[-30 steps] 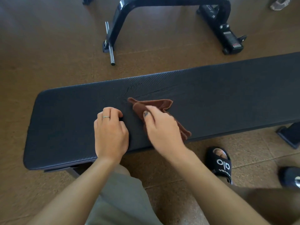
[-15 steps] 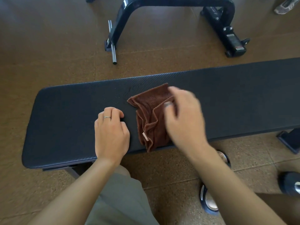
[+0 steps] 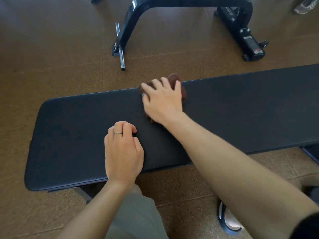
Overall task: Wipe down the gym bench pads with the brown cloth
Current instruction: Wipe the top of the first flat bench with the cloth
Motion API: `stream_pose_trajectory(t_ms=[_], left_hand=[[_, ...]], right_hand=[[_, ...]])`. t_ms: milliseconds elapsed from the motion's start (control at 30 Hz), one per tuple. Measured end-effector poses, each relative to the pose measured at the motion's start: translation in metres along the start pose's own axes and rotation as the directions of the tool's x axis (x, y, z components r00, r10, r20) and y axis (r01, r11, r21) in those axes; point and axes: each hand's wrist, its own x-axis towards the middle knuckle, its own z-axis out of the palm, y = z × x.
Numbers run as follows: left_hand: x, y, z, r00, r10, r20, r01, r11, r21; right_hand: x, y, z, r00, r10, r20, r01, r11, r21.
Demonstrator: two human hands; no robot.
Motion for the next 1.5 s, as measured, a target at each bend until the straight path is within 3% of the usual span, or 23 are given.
stream_pose_trajectory(t_ms=[100,167,333,467,567,667,767,900,967,1067,1167,1233,1367,1433,1500], left_hand=[[-0.001,0.001,-0.001,1.0,0.01,-0.005,-0.01,1.0,-0.01],[0.0,0.0,0.0,1.0,0.004,0.004,-0.004,1.0,-0.012],[-0.001,-0.002,-0.003,1.0,0.009,-0.004,-0.009,1.0,-0.029],[-0.001,0.0,0.001,1.0,-0.009,-0.013,0.008,1.0,-0.025],[-0.001,0.0,0.002,1.0,-0.002,-0.007,0.002,1.0,-0.01],[-0.001,0.001,0.002,1.0,0.005,0.003,-0.005,1.0,0.0],[-0.001,-0.001,0.0,1.0,0.011,0.01,-0.011,1.0,-0.009],[-0.001,-0.003,0.0,1.0,0.019,0.016,-0.019,1.0,-0.007],[-0.001,-0.002,0.0,1.0,0.011,0.008,-0.011,1.0,-0.015],[-0.002,-0.001,0.001,1.0,-0.002,0.004,0.002,1.0,-0.013],[-0.001,0.0,0.002,1.0,0.011,0.006,-0.011,1.0,-0.002],[-0.002,0.001,0.002,1.0,0.015,0.005,-0.015,1.0,0.018],[-0.001,0.0,0.0,1.0,0.011,0.017,-0.011,1.0,0.023],[-0.001,-0.001,-0.001,1.0,0.013,0.017,-0.013,1.0,0.016],[-0.003,-0.001,-0.003,1.0,0.021,0.015,-0.021,1.0,0.009]], right_hand=[[-0.017,-0.02,0.013,0.985,-0.166,-0.051,0.166,0.986,0.009],[-0.02,-0.016,0.015,0.981,-0.184,-0.06,0.185,0.983,0.016],[-0.015,0.055,0.008,0.982,0.05,-0.182,-0.046,0.999,0.028],[-0.024,0.148,-0.014,0.937,0.308,-0.167,-0.302,0.951,0.063],[-0.031,0.129,-0.007,0.907,0.374,-0.19,-0.373,0.927,0.044],[-0.061,0.06,0.007,0.949,0.212,-0.235,-0.211,0.977,0.031],[-0.106,0.003,0.018,0.984,0.016,-0.177,-0.008,0.999,0.045],[-0.117,0.029,0.014,0.978,-0.138,-0.157,0.144,0.989,0.028],[-0.11,0.084,0.003,0.975,-0.028,-0.22,0.027,1.0,-0.007],[-0.107,0.155,-0.017,0.933,0.308,-0.185,-0.306,0.951,0.037],[-0.11,0.137,-0.014,0.881,0.415,-0.227,-0.417,0.908,0.041],[-0.125,0.086,-0.003,0.903,0.322,-0.285,-0.331,0.944,0.02],[-0.175,-0.005,0.018,0.982,0.007,-0.188,0.005,0.998,0.066],[-0.179,0.001,0.018,0.979,-0.121,-0.162,0.132,0.989,0.063],[-0.167,0.037,0.014,0.973,-0.159,-0.169,0.165,0.986,0.024]])
